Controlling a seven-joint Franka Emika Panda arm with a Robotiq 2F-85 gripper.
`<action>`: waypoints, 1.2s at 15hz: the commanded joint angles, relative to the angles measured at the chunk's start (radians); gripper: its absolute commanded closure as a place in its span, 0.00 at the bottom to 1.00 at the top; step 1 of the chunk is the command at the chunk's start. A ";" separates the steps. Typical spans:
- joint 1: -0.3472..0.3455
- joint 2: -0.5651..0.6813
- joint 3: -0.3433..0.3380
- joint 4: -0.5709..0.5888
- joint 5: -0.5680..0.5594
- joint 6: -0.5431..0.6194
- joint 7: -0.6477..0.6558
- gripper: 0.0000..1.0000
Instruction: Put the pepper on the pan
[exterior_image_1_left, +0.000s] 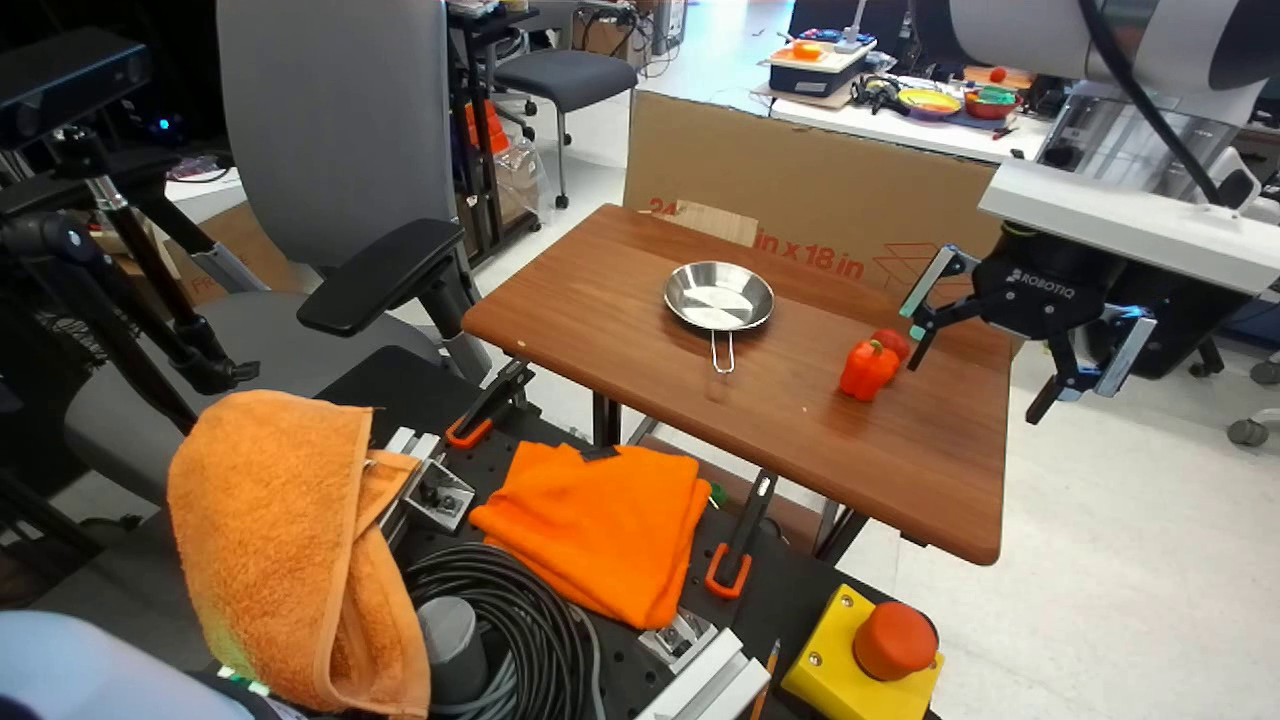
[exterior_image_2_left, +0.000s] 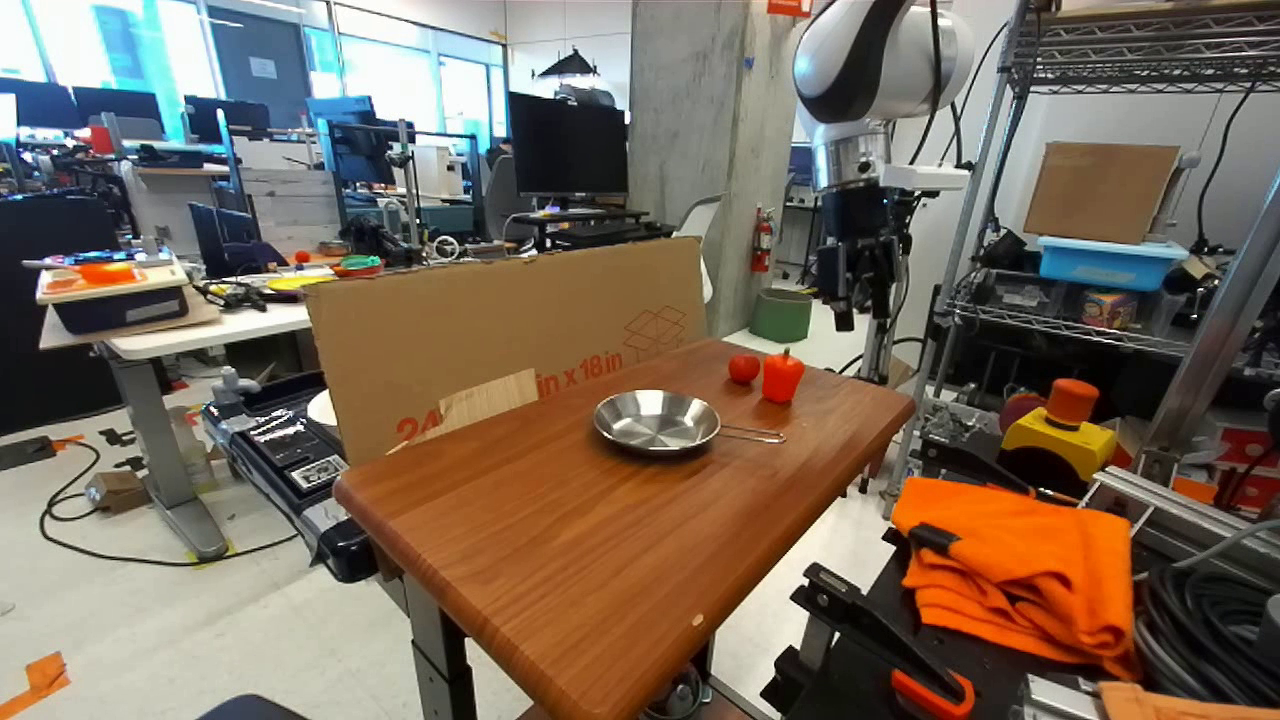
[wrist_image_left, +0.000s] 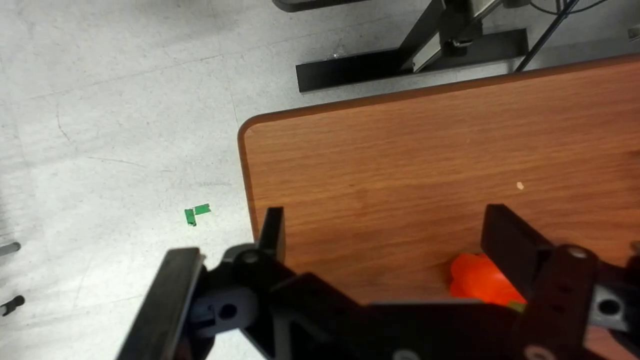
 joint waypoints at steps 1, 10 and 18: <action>-0.014 0.014 0.013 0.013 -0.021 -0.022 0.006 0.00; -0.020 0.011 0.027 0.025 0.033 -0.007 0.095 0.00; -0.032 0.009 0.063 0.032 0.137 -0.015 0.055 0.00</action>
